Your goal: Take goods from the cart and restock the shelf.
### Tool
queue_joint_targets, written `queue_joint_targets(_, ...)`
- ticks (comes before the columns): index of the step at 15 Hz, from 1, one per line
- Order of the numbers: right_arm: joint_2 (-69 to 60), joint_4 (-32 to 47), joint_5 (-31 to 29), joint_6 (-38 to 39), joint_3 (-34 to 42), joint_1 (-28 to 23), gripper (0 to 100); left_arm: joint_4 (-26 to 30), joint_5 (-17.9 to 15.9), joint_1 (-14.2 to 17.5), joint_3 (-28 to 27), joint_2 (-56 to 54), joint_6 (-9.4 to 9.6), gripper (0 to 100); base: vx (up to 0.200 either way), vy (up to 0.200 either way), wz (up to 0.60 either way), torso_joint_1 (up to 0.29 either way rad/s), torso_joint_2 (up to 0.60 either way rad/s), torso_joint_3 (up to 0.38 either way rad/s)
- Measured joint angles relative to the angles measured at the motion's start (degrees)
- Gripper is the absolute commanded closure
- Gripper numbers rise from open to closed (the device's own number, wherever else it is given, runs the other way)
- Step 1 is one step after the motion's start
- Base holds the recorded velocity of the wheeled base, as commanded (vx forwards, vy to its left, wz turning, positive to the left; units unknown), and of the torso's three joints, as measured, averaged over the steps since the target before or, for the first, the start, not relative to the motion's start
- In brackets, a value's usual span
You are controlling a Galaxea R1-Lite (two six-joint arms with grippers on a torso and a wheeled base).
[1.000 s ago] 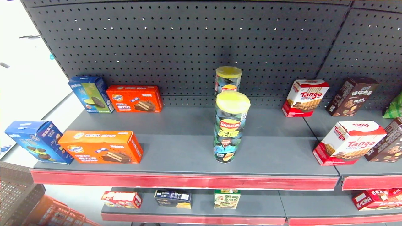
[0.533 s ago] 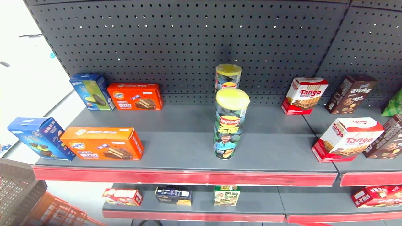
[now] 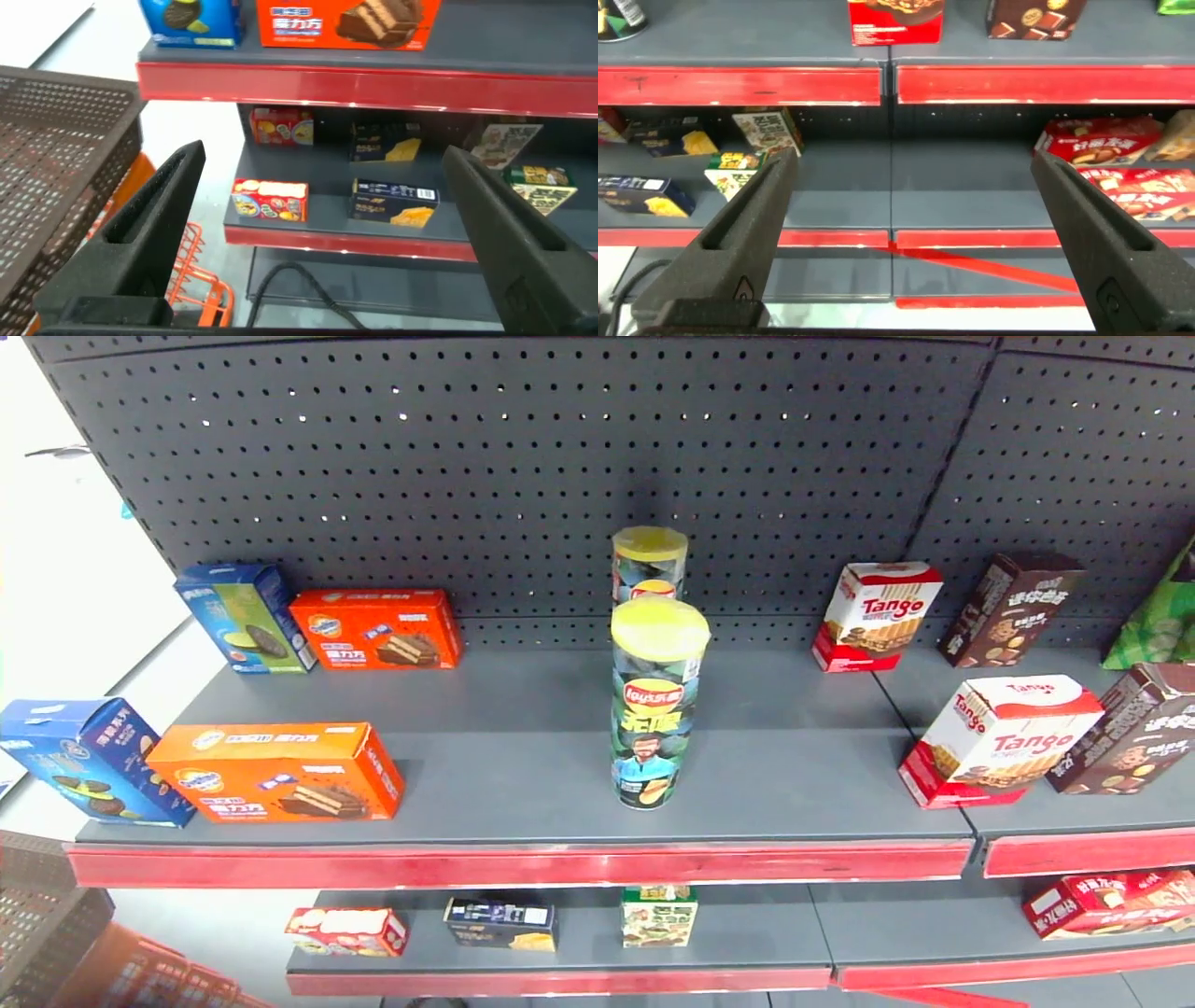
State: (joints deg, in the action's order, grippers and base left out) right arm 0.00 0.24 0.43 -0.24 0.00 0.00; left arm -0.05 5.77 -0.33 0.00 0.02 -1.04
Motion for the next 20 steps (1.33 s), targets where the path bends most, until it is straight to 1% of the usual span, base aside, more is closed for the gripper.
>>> queue_joint_targets(20, 0.00, 0.02, 0.00, 0.00, 0.00, 0.00, 0, -0.02, 0.28, -0.02, 0.00, -0.02, -0.18, 0, 0.000, 0.000, 0.00, 0.000, 0.00, 0.000)
